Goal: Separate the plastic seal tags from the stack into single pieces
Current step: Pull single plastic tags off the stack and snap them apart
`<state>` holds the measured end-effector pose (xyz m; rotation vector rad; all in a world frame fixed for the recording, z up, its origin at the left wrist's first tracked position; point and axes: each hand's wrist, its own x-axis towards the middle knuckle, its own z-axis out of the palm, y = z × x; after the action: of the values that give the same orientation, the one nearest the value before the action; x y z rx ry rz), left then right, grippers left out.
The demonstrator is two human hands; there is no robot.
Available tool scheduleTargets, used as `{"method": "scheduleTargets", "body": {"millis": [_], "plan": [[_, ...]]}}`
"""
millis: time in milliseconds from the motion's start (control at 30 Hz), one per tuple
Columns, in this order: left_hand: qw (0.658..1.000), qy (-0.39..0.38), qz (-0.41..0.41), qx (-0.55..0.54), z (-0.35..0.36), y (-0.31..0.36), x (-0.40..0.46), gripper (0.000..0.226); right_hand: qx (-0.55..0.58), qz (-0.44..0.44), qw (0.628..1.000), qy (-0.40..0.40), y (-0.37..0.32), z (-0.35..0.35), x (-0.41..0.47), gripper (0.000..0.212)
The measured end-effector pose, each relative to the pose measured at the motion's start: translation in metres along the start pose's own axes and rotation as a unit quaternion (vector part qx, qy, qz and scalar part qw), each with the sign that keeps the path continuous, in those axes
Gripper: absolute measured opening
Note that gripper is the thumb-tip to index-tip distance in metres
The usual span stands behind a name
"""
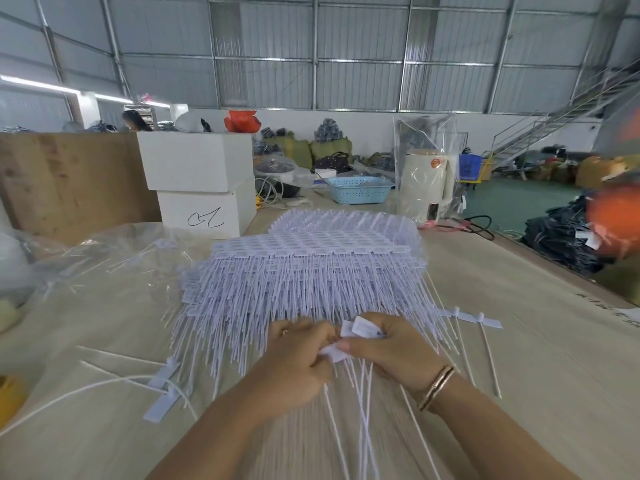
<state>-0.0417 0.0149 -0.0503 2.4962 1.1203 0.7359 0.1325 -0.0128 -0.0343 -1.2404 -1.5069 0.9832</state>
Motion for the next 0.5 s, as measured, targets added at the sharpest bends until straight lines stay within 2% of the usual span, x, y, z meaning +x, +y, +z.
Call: {"method": "scheduleTargets", "body": {"millis": [167,267,367,500], "plan": [[0.989,-0.01,-0.002,-0.149,-0.004,0.008,0.0,0.044,-0.069,0.045,0.994,-0.077,0.001,-0.006,-0.002,0.028],[0.981,-0.01,-0.002,-0.193,-0.008,0.008,-0.002,0.033,-0.056,0.049,0.994,-0.081,0.0,-0.012,0.0,0.025],[0.97,0.008,-0.051,-0.236,-0.01,0.003,-0.001,0.015,-0.024,0.049,0.997,-0.056,0.0,-0.019,0.001,0.03],[0.982,-0.03,-0.046,-0.183,-0.008,0.002,-0.002,0.017,-0.053,0.077,0.99,-0.109,-0.001,-0.018,-0.001,0.023]]}}
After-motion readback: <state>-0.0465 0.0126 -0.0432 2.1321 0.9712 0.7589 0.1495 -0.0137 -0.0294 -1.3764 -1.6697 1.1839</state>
